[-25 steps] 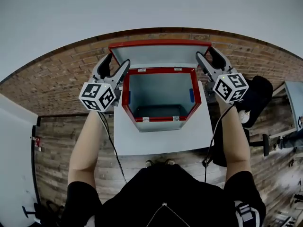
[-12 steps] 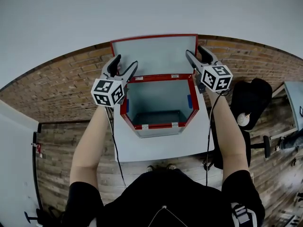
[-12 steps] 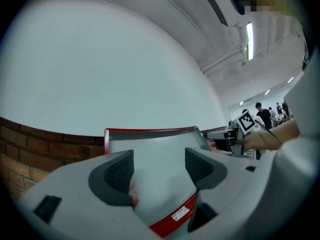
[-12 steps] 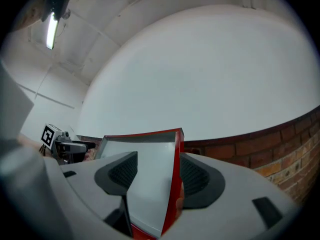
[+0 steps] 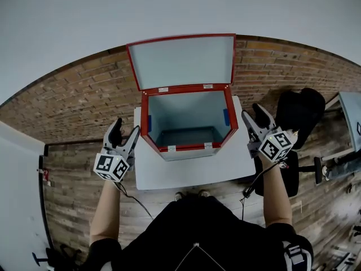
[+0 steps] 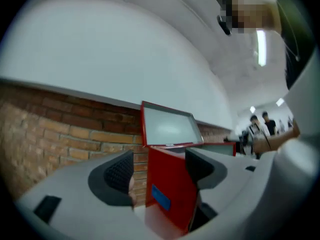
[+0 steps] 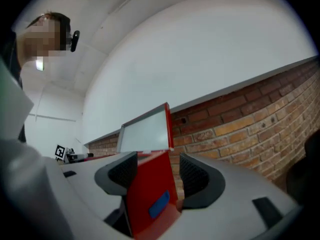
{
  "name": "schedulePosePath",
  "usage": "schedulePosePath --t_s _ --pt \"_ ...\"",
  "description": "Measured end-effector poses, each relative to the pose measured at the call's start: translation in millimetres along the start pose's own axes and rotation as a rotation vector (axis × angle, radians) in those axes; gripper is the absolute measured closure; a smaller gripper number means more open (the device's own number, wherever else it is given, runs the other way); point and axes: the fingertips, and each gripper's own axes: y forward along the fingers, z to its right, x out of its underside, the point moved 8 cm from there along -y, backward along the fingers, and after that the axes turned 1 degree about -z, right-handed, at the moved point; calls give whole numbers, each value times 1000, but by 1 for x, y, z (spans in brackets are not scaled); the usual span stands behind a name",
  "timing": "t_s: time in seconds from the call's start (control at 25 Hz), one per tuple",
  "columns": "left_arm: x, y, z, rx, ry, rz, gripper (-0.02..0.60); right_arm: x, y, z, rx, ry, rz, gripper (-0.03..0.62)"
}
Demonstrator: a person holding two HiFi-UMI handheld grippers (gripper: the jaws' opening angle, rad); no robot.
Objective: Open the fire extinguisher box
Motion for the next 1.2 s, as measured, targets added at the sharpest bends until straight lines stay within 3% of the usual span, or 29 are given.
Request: schedulePosePath --t_s 0.08,0.2,0.32,0.4,0.48,0.52,0.6,0.64,0.84,1.2 --pt "39 -33 1 -32 -88 -5 212 39 -30 -3 28 20 -47 322" --pt "90 -68 15 -85 -101 -32 212 100 -62 -13 57 73 -126 322" --pt "140 -81 40 -94 -233 -109 218 147 -74 -38 22 143 -203 322" --pt "159 -88 66 -84 -283 -135 309 162 -74 -63 -26 163 -223 322" --pt "162 -89 94 -49 -262 -130 432 162 -72 -88 -71 138 -201 340" --pt "159 -87 107 -25 -245 -119 489 158 -69 -99 -83 118 -179 402" --pt "149 -79 125 29 -217 -92 523 147 -63 -117 -105 82 -139 515" --pt "142 -74 131 51 -205 -79 532 141 -60 -126 -122 64 -122 548" --pt "115 -63 147 114 -158 -37 534 120 -52 -157 -182 -15 -74 574" --pt "105 -68 154 121 -112 -46 534 123 -68 -166 -151 -20 -101 574"
